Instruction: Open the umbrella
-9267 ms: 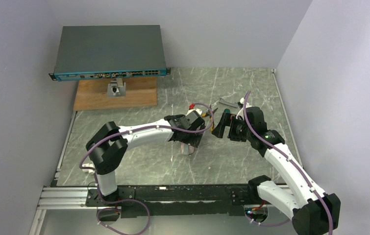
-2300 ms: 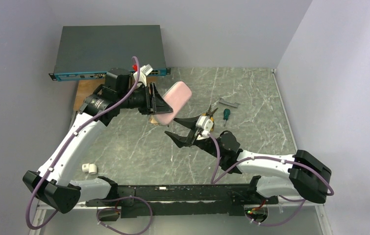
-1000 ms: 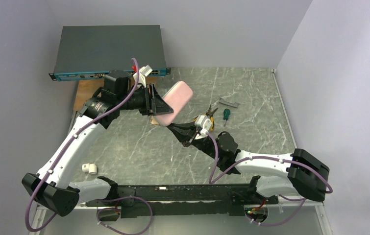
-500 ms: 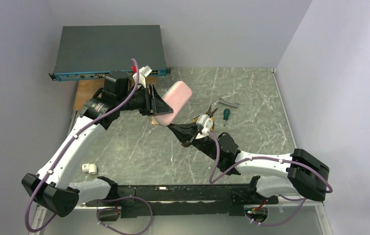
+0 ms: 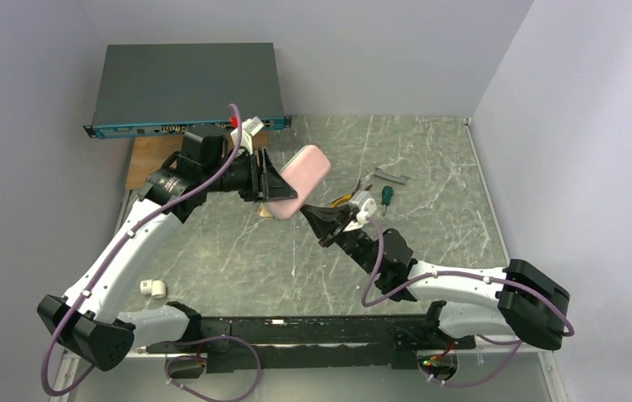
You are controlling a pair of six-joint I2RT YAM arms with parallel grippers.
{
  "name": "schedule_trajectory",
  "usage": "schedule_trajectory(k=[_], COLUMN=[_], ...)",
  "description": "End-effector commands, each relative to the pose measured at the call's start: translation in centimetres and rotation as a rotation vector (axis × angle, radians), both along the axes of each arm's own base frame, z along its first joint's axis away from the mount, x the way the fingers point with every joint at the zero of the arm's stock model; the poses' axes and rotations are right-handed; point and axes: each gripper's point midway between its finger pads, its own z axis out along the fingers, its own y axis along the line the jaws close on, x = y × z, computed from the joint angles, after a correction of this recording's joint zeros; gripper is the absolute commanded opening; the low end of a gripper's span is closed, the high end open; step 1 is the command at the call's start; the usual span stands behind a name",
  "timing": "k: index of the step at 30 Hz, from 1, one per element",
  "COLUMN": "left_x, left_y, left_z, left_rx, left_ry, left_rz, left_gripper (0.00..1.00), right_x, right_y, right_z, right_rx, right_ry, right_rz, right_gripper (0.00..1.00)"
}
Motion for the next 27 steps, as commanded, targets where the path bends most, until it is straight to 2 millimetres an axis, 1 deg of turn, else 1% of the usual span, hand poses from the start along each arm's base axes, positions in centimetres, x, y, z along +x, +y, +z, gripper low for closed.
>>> schedule_trajectory(k=[1,4,11,17,23,27], left_x=[-0.2,-0.4,-1.0,-1.6,-2.1,-2.3], left_y=[-0.1,-0.2,-0.6,-0.4,-0.2,-0.3], left_z=[2.0,2.1,1.8,1.3,1.1,0.5], left_rx=[-0.022,-0.014,0.006,0.05,0.073,0.081], left_ry=[-0.087,-0.092,-0.093,-0.098,-0.092,-0.067], left_rz=[-0.028,-0.036,-0.062,-0.093,-0.126,-0.135], left_gripper=[0.0,0.0,0.0,0.0,0.0,0.0], right_x=[1.5,1.8,1.8,2.2,1.6,1.2], right_y=[-2.6,-3.1,-3.7,-4.8,-5.0,-4.7], right_z=[2.4,2.2,1.8,1.1,0.2,0.0], right_rx=[0.123,0.132,0.121,0.09,0.006,-0.026], right_ry=[0.036,0.046,0.043,0.033,-0.015,-0.038], right_rz=[-0.065,-0.072,-0.087,-0.114,-0.088,-0.059], right_gripper=[0.0,0.0,0.0,0.0,0.0,0.0])
